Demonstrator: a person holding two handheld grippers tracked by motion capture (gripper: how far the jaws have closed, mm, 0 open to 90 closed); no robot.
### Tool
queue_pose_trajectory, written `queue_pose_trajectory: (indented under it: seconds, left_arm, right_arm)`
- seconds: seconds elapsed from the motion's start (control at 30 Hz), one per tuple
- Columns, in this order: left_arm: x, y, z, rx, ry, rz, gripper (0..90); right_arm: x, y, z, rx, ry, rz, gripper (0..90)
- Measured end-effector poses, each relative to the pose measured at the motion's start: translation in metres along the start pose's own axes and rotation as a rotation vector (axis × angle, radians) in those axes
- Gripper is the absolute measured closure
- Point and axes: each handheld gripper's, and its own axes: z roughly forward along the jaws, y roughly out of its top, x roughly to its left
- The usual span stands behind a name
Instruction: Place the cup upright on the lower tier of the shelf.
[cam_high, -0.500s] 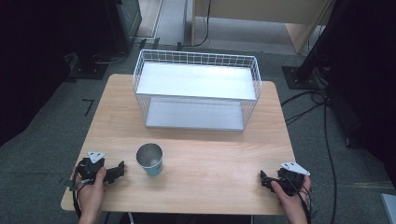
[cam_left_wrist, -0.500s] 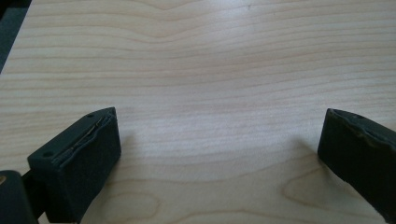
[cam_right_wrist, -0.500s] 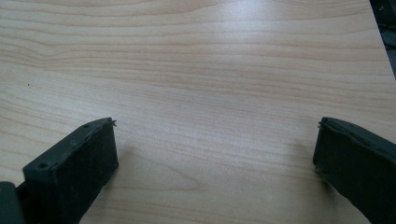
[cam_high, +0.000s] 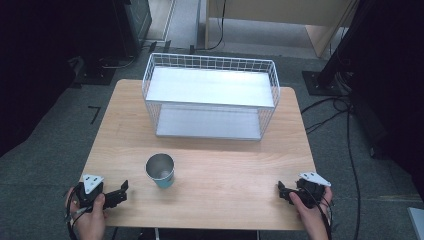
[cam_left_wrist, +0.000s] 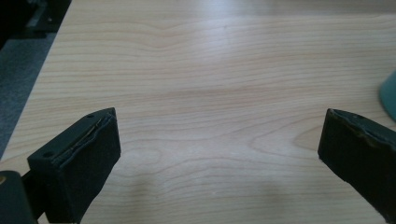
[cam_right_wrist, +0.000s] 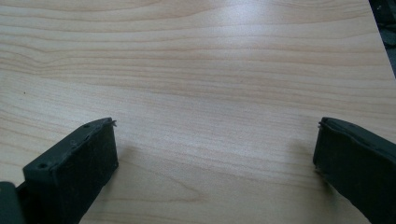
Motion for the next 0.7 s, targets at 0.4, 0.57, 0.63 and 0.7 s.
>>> queue_pose_trajectory:
  seconds: [0.4,0.57,0.63,0.7]
  left_arm:
    - [-0.022,0.016,-0.027,-0.110,-0.107,0.009,0.0]
    - [-0.030,0.024,-0.036,-0.150,-0.153,0.014,0.0]
    - [-0.038,0.028,-0.043,-0.166,-0.185,0.037,0.0]
    - [-0.043,0.030,-0.048,-0.174,-0.204,0.049,0.0]
  right_arm:
    - [0.000,0.000,0.000,0.000,0.000,0.000,0.0]
    - [0.001,0.000,0.000,0.001,0.001,0.001,0.0]
    - [0.001,0.000,0.000,0.001,0.001,0.001,0.0]
    - [0.001,0.000,0.000,0.001,0.001,0.001,0.0]
